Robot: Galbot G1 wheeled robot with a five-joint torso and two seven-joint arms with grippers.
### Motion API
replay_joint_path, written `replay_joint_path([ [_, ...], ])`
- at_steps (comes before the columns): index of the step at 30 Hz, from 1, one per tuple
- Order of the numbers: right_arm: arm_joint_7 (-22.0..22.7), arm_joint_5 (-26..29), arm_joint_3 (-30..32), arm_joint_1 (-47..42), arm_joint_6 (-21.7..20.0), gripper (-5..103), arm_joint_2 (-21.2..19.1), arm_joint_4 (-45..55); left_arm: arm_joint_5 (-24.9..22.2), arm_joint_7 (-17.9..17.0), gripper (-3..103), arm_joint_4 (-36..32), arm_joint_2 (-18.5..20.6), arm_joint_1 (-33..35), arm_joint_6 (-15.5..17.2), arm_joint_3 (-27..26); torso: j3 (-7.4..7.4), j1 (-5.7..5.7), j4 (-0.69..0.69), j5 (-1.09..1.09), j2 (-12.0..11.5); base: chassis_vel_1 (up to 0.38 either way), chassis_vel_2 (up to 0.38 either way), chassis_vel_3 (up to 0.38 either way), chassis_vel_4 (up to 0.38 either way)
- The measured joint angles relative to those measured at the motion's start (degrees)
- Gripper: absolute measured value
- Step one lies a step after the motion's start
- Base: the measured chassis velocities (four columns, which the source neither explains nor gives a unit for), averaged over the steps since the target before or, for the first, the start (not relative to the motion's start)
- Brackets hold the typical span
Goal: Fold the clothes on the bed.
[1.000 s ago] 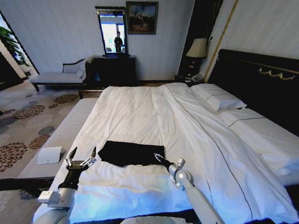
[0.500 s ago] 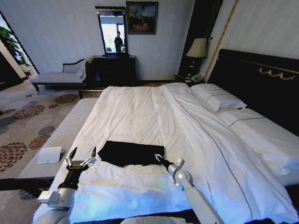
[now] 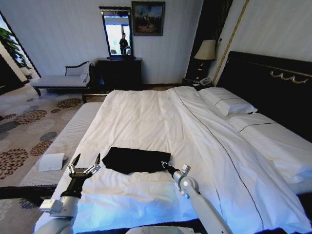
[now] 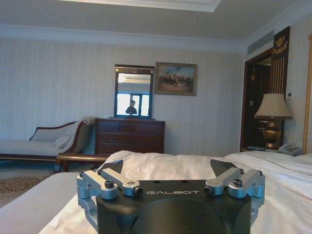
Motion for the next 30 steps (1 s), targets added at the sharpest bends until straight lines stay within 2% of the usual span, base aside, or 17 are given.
replay_joint_path([
  [3,0.51,-5.95,-0.02,-0.86,1.04,6,-0.54,2.01,0.0,0.0,100,0.0,0.0,0.0,0.0,0.0,0.0,0.0,0.01,0.01,0.0,0.0,0.0,0.0,0.0],
  [6,1.14,-7.99,0.14,-1.71,0.97,6,-1.46,4.71,0.0,0.0,100,0.0,0.0,0.0,-0.01,0.0,0.0,0.0,0.01,0.0,0.0,0.0,0.0,0.0,0.0],
  [10,2.27,-8.16,1.41,-2.21,0.3,6,-2.82,7.65,0.0,0.0,100,0.0,0.0,0.0,-0.01,0.0,0.0,0.0,0.01,0.0,0.0,0.0,0.0,0.0,0.0],
  [14,2.95,-9.27,3.22,-2.3,-0.45,6,-7.08,9.46,0.0,0.0,100,0.0,0.0,0.0,0.0,0.0,0.0,0.0,0.01,0.01,0.0,0.0,0.0,0.0,0.0],
  [15,2.95,-9.27,3.22,-2.3,-0.45,6,-7.08,9.46,0.0,0.0,100,0.0,0.0,0.0,0.0,0.0,0.0,0.0,0.01,0.01,0.0,0.0,0.0,0.0,0.0],
  [19,3.0,-10.77,5.59,-2.2,-1.04,6,-13.74,8.69,0.0,0.01,100,0.0,0.0,0.0,-0.01,0.0,0.0,0.0,0.0,0.01,0.0,0.0,0.0,0.0,0.0],
  [20,3.0,-10.77,5.59,-2.2,-1.04,6,-13.74,8.69,0.0,0.01,100,0.0,0.0,0.0,-0.01,0.0,0.0,0.0,0.0,0.01,0.0,0.0,0.0,0.0,0.0],
  [24,3.03,-11.51,7.45,-1.38,-1.49,6,-17.83,5.56,-0.01,0.01,100,0.01,0.0,-0.01,0.0,0.01,0.0,0.0,0.0,0.02,0.0,0.0,0.0,0.0,0.0],
  [30,2.98,-11.2,8.99,-0.62,-2.46,6,-19.78,3.17,0.0,0.01,100,0.01,0.01,-0.01,-0.01,0.01,0.0,0.0,0.0,0.0,0.0,0.0,0.0,0.0,0.0],
])
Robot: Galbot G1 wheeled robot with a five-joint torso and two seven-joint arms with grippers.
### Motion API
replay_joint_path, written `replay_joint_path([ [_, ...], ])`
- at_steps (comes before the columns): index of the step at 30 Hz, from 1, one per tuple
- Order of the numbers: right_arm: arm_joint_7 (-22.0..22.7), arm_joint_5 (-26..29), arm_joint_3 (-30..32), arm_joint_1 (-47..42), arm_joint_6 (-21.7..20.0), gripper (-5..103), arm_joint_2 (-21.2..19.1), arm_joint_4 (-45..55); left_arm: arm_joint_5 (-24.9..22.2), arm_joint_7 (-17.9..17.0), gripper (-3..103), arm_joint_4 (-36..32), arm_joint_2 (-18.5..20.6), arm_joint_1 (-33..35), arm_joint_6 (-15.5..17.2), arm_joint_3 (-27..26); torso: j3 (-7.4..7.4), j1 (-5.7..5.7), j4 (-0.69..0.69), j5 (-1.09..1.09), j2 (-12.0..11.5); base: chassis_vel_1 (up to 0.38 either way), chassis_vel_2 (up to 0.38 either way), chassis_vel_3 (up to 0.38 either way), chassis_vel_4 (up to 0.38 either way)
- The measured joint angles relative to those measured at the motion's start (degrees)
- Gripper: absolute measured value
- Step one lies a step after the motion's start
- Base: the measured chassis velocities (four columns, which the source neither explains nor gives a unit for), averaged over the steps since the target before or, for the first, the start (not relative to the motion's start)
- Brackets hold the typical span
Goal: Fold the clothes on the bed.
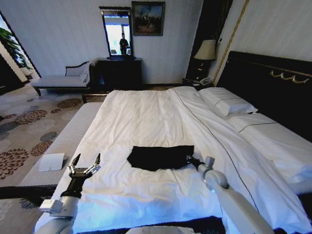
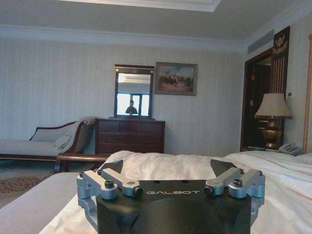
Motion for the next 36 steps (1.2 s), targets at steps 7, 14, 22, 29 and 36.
replay_joint_path([
  [7,0.88,-0.06,0.24,0.66,-1.07,6,0.97,-0.68,0.0,0.0,100,0.0,0.0,0.0,0.0,0.0,0.0,0.0,-0.01,0.0,0.0,0.0,0.0,0.0,0.0],
  [14,2.48,0.0,-3.13,2.3,-1.62,6,4.31,6.01,0.0,0.0,100,0.0,0.0,0.0,0.0,0.0,0.0,0.0,-0.01,-0.03,0.0,0.0,0.0,0.0,0.0],
  [22,4.22,-0.39,-11.12,6.28,-3.27,6,11.39,9.24,0.0,0.0,100,0.0,0.0,0.0,0.0,0.0,0.0,0.0,0.0,-0.02,0.0,0.0,0.0,0.0,0.0],
  [29,4.07,-3.31,-14.59,9.53,-3.42,6,20.2,4.04,0.0,-0.01,100,0.0,0.0,0.0,0.0,0.0,0.0,0.0,0.02,-0.02,0.0,0.0,0.0,0.0,0.0],
  [36,1.72,-8.48,-15.53,9.3,-1.9,6,22.4,-1.02,0.0,-0.01,100,0.0,0.0,0.0,0.0,0.0,0.0,0.0,0.0,-0.01,0.0,0.0,0.0,0.0,0.0],
])
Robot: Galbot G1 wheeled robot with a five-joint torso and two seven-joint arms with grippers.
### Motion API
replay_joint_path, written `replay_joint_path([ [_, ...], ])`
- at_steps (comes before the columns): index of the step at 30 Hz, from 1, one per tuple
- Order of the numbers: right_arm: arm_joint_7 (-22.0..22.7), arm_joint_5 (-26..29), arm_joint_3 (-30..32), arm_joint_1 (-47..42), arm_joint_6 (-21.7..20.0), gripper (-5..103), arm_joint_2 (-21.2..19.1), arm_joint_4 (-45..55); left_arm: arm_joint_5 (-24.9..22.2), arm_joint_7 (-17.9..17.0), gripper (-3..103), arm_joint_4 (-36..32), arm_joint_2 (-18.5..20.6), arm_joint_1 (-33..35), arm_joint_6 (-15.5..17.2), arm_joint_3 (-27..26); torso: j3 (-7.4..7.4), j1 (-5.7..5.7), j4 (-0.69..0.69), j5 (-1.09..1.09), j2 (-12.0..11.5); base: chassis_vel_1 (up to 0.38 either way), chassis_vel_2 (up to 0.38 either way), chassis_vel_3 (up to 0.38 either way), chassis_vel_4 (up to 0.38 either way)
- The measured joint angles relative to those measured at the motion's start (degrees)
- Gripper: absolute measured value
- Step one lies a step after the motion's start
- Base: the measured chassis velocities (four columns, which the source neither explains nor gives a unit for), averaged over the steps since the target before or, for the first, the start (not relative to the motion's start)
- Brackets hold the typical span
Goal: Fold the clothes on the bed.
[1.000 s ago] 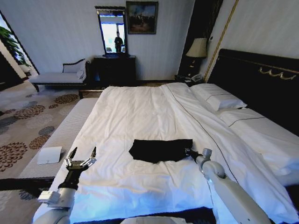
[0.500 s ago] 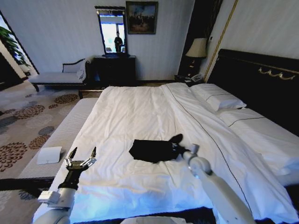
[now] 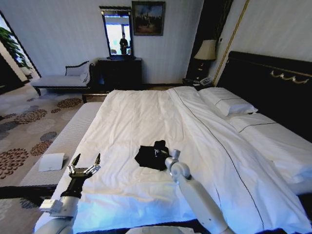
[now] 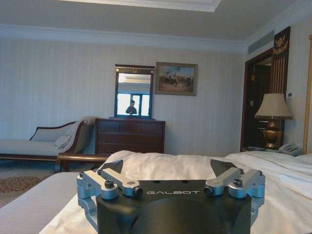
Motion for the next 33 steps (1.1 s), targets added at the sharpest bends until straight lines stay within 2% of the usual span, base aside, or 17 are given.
replay_joint_path([
  [13,-0.73,-3.77,-2.22,1.39,2.09,6,0.32,-3.42,0.0,0.0,100,0.0,0.0,0.0,0.0,0.0,0.0,0.0,-0.01,0.0,0.0,0.0,0.0,0.0,0.0],
  [15,-1.15,-6.14,-4.62,2.14,3.09,18,1.56,-4.19,0.0,0.0,100,0.0,0.0,0.0,0.0,0.0,0.0,0.0,0.0,0.0,0.0,0.0,0.0,0.0,0.0],
  [18,-1.5,-6.3,-6.07,2.3,3.55,24,1.66,-3.77,0.0,0.0,100,0.0,0.0,0.0,0.0,0.0,0.0,0.0,0.0,0.0,0.0,0.0,0.0,0.0,0.0],
  [21,-2.35,-7.02,-9.16,2.68,4.04,39,1.69,-2.65,0.0,0.01,100,0.0,0.0,0.0,0.0,0.0,0.0,0.0,0.0,0.0,0.0,0.0,0.0,0.0,0.0],
  [22,-2.35,-7.02,-9.16,2.68,4.04,39,1.69,-2.65,0.0,0.01,100,0.0,0.0,0.0,0.0,0.0,0.0,0.0,0.0,0.0,0.0,0.0,0.0,0.0,0.0],
  [24,-2.58,-7.17,-10.8,3.04,4.3,51,2.28,-2.48,0.0,0.01,100,0.0,0.0,0.0,0.0,0.0,0.0,0.0,0.0,0.0,0.0,0.0,0.0,0.0,0.0],
  [27,-3.06,-7.11,-12.16,3.16,5.08,56,2.76,-2.05,0.0,0.01,100,0.0,0.0,0.0,0.0,0.0,-0.01,0.0,0.01,0.0,0.0,0.0,0.0,0.0,0.0],
  [29,-3.22,-7.42,-13.08,3.04,5.87,67,2.83,-1.52,0.0,0.0,100,0.0,0.0,0.0,0.0,0.0,-0.01,0.0,0.01,0.0,0.0,0.0,0.0,0.0,0.0],
  [30,-3.22,-7.42,-13.08,3.04,5.87,67,2.83,-1.52,0.0,0.0,100,0.0,0.0,0.0,0.0,0.0,-0.01,0.0,0.01,0.0,0.0,0.0,0.0,0.0,0.0],
  [32,-2.68,-9.09,-13.49,2.43,7.45,78,2.82,-1.4,0.0,0.01,100,0.0,0.0,0.0,0.0,0.0,-0.01,0.0,0.0,0.0,0.0,0.0,0.0,0.0,0.0],
  [33,-2.33,-9.72,-13.46,2.23,8.15,78,2.79,-1.4,0.0,0.01,100,0.0,0.0,0.0,0.0,0.0,0.0,0.0,0.0,0.0,0.0,0.0,0.0,0.0,0.0],
])
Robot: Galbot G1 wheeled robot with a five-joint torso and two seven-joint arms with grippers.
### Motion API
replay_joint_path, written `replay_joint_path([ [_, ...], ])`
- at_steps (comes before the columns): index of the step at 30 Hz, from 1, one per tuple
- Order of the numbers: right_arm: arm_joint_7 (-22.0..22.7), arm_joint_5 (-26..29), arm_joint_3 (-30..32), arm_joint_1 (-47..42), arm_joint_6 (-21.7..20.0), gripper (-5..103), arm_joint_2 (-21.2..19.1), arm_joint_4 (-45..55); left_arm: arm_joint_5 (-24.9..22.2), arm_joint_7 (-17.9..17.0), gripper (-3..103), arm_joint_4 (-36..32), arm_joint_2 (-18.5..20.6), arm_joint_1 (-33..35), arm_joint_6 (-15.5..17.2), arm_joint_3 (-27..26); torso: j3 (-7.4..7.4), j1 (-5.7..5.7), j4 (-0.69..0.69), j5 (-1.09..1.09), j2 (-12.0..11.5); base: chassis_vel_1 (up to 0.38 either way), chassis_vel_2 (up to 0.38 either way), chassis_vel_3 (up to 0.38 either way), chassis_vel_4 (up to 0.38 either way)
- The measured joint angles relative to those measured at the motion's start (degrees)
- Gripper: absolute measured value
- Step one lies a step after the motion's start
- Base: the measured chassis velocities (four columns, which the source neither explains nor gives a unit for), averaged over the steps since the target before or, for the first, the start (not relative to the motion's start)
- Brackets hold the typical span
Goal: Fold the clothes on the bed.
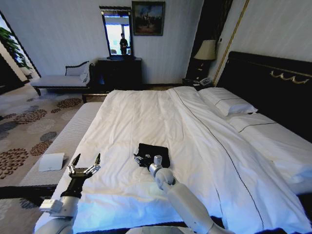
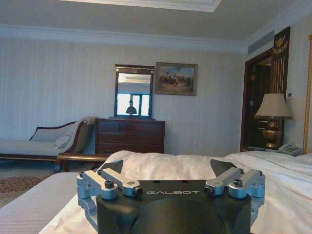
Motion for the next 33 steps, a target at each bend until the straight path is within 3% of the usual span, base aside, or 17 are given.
replay_joint_path([
  [2,0.77,-1.65,1.09,-0.96,2.37,88,-0.33,0.43,0.0,0.0,100,0.0,0.0,0.0,0.0,0.0,0.0,0.0,0.01,0.01,0.0,0.0,0.0,0.0,0.0],
  [3,0.77,-1.65,1.09,-0.96,2.37,88,-0.33,0.43,0.0,0.0,100,0.0,0.0,0.0,0.0,0.0,0.0,0.0,0.01,0.01,0.0,0.0,0.0,0.0,0.0],
  [6,2.05,-6.91,5.71,-2.63,7.68,99,-2.52,2.62,0.0,0.0,100,0.0,0.0,0.0,0.0,0.0,0.0,0.0,0.0,0.02,0.0,0.0,0.0,0.0,0.0],
  [8,2.64,-9.01,7.12,-3.05,8.77,99,-3.36,3.06,0.0,0.0,100,0.0,0.0,0.0,0.0,-0.01,0.0,0.0,0.01,0.02,0.0,0.0,0.0,0.0,0.0],
  [11,3.25,-16.79,14.53,-5.61,12.58,100,-8.66,6.08,0.0,0.03,100,0.0,0.0,0.0,0.0,0.0,0.01,0.0,0.0,0.02,0.0,0.0,0.0,0.0,0.0],
  [15,3.29,-18.1,20.27,-8.35,14.36,100,-13.11,9.19,0.0,0.02,100,0.0,0.0,0.0,0.0,-0.01,0.01,0.0,-0.01,0.02,0.0,0.0,0.0,0.0,0.0],
  [20,2.69,-19.14,35.16,-19.61,18.79,100,-18.83,15.45,0.0,0.02,100,0.0,0.0,0.0,0.0,0.0,0.0,0.0,-0.02,0.03,0.0,0.0,0.0,0.0,0.0],
  [25,1.0,-19.81,42.01,-28.88,21.52,100,-17.11,19.01,0.0,0.02,100,0.0,0.0,0.0,0.0,-0.01,0.0,-0.01,-0.01,0.03,0.0,0.0,0.0,0.0,0.0],
  [33,-0.96,-19.92,47.22,-38.57,23.05,100,-12.45,23.11,0.0,0.01,100,0.0,0.0,0.0,0.0,-0.01,0.0,-0.01,-0.01,-0.01,0.0,0.0,0.0,0.0,0.0],
])
